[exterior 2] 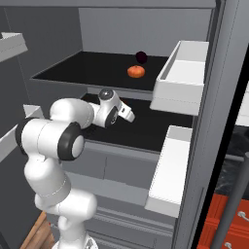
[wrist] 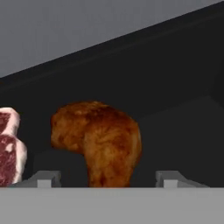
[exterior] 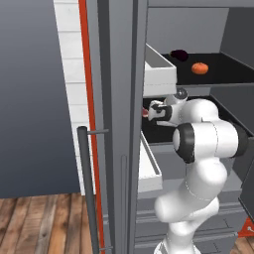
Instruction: Transport the chicken drumstick and squash to the fridge. Place the chicken drumstick on the rack containing meat and place the squash on the rack containing the vegetable, ensuring meats and vegetables are on different racks.
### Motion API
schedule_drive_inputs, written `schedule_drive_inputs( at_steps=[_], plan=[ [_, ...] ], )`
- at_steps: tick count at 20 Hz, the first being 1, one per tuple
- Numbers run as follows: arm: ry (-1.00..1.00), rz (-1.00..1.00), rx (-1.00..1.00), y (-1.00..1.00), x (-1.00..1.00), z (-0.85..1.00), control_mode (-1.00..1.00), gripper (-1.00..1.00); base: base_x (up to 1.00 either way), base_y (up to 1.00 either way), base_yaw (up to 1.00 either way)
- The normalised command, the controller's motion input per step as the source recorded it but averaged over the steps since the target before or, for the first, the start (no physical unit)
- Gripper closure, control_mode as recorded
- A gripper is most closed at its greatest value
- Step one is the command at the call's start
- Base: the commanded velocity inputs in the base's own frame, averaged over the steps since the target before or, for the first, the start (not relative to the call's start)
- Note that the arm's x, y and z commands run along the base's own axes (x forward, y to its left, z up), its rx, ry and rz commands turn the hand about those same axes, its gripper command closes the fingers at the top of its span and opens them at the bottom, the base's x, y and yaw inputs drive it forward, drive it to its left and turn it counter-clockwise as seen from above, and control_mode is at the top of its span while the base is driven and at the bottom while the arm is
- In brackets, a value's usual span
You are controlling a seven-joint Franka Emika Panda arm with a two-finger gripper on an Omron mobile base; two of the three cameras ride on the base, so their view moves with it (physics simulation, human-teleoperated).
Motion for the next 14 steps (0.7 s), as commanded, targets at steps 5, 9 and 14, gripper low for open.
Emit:
schedule_drive_inputs(
  at_steps=[5, 9, 14],
  plan=[
    [-0.06, 0.0, 0.0, 0.0, -0.47, 0.02, -1.0, -1.0, 0.0, 0.0, 0.0],
    [-0.12, 0.0, 0.0, 0.0, -0.87, 0.04, -1.0, -1.0, 0.0, 0.0, 0.0],
    [-0.11, 0.0, 0.0, 0.0, -0.87, 0.33, -1.0, -1.0, 0.0, 0.0, 0.0]
  ],
)
